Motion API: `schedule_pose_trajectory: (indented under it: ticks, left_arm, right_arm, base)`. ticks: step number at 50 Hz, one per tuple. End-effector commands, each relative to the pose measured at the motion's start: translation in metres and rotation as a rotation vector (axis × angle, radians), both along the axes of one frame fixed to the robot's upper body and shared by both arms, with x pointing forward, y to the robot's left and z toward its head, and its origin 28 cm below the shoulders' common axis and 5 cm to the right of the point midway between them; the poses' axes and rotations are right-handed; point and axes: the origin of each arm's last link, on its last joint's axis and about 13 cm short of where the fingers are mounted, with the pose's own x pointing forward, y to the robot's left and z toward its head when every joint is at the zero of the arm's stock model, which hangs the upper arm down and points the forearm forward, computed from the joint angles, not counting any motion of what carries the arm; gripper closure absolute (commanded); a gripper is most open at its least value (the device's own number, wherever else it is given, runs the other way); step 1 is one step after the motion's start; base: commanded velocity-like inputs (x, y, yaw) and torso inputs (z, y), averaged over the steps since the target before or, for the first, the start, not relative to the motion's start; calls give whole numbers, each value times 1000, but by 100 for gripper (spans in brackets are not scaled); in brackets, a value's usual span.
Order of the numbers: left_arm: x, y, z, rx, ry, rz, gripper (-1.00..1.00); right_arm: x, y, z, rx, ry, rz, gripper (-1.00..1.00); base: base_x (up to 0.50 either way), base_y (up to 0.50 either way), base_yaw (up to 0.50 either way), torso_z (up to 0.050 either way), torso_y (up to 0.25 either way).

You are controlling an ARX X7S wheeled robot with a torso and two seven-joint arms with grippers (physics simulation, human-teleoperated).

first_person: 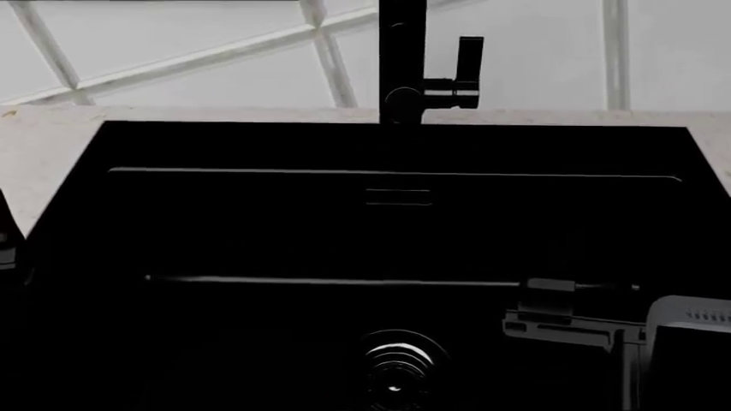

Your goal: Turn the sink spout to the right.

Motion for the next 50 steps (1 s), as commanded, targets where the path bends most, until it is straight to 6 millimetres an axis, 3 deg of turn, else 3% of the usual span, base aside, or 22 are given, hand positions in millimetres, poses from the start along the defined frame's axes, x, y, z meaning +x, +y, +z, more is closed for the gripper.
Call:
schedule_pose_trajectory:
  ticks: [1, 20, 22, 50]
  left_arm:
    - [0, 0, -1, -1, 1, -1, -100]
    - [1, -1, 0, -16, 5, -6, -100]
    - [1, -2, 0, -10, 2, -15, -100]
    - [1, -3, -4, -3, 9, -13, -100]
  right_arm:
    - [0, 0, 1, 7, 4, -8, -100]
    - [1, 0, -6, 15, 8, -16, -100]
    - [3, 3, 3, 7, 23, -1, -100]
    - [27, 41, 23, 61, 56, 165, -100]
  base:
    - [12, 0, 0, 0, 0]
    - [0, 0, 0, 0, 1]
    - [0, 0, 0, 0, 0]
    - [0, 0, 0, 0, 0]
